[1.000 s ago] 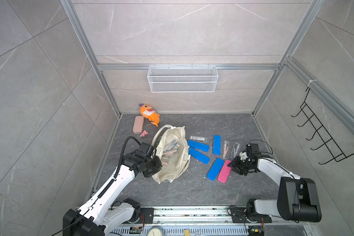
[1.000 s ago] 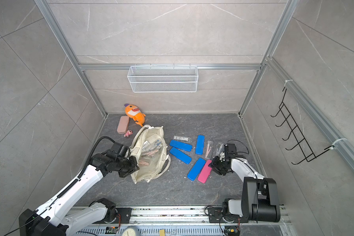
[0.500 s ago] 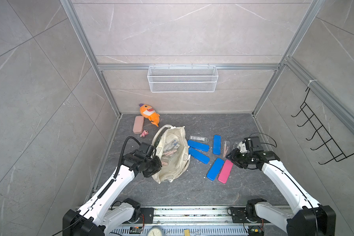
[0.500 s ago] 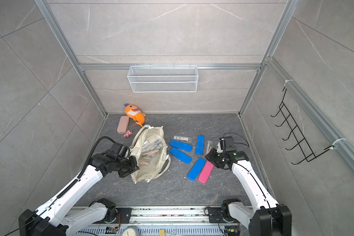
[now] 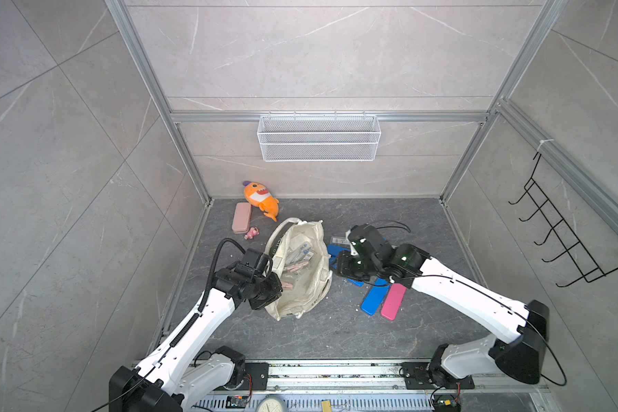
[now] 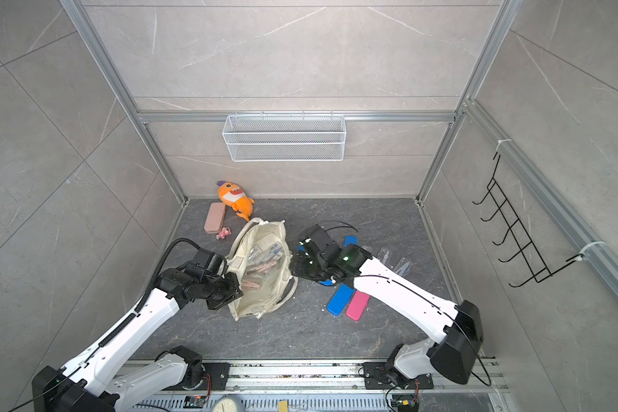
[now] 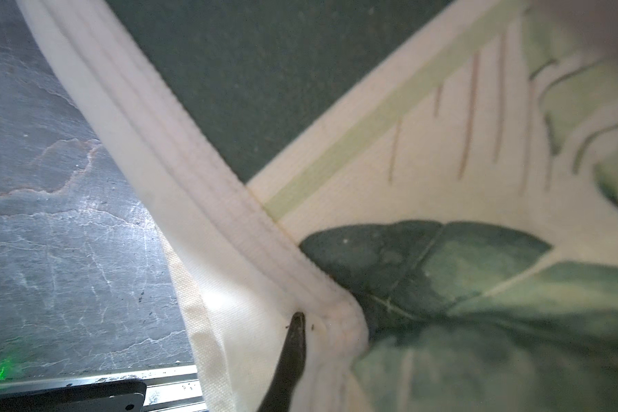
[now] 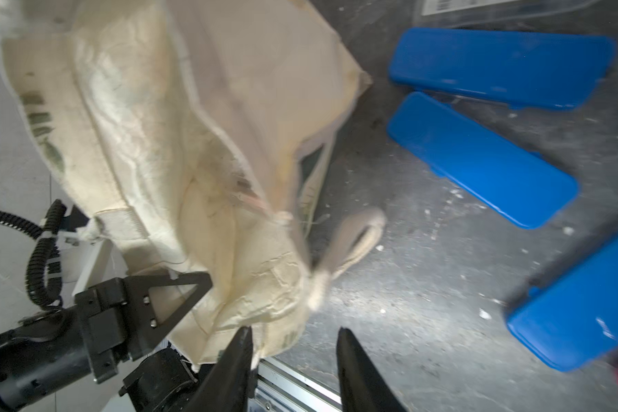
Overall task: Take out the compass set from the canvas bag
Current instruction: Pick up the compass set from the canvas bag.
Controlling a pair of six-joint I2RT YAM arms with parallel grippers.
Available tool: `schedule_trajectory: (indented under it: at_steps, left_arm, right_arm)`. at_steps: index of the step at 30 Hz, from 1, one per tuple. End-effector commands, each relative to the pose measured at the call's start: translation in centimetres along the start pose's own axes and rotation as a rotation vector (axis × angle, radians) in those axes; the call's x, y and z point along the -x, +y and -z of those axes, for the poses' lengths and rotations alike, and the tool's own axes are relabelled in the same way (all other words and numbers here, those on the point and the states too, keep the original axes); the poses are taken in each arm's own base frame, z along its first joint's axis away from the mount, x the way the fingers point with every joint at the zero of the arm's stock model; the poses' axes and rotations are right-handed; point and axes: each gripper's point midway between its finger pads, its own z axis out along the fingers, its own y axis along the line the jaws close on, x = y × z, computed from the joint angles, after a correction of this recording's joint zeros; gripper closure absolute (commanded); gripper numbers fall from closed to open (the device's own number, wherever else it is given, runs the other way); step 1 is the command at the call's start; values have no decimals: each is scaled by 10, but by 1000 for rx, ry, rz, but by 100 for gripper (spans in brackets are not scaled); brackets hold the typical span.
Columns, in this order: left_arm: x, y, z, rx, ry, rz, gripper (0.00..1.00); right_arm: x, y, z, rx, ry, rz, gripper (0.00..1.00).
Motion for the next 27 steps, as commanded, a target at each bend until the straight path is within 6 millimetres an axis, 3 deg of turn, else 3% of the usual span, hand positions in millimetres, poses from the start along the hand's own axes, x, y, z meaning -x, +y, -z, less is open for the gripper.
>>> schedule_trajectory:
  at_steps: [1, 5, 8, 18, 22, 27]
  left_arm:
    - [2, -10, 8, -41, -13, -4, 100]
    - [2, -11, 7, -48, -13, -5, 100]
    - [2, -10, 8, -49, -15, -6, 100]
    - [0, -10, 9, -58, -17, -13, 100]
    - [-1, -10, 9, -61, -15, -14, 100]
    - [-2, -10, 10, -66, -13, -14, 100]
  right_arm:
    - [0, 35, -14, 21, -20, 0, 58]
    - [-18, 63, -49, 26, 29, -17, 59]
    - [-25, 63, -73, 3, 32, -95, 58]
    - [-26, 27, -136, -119, -25, -340, 45]
    - [-24, 2, -164, -148, -33, -477, 41]
    - [-16, -22, -186, -192, -60, -570, 36]
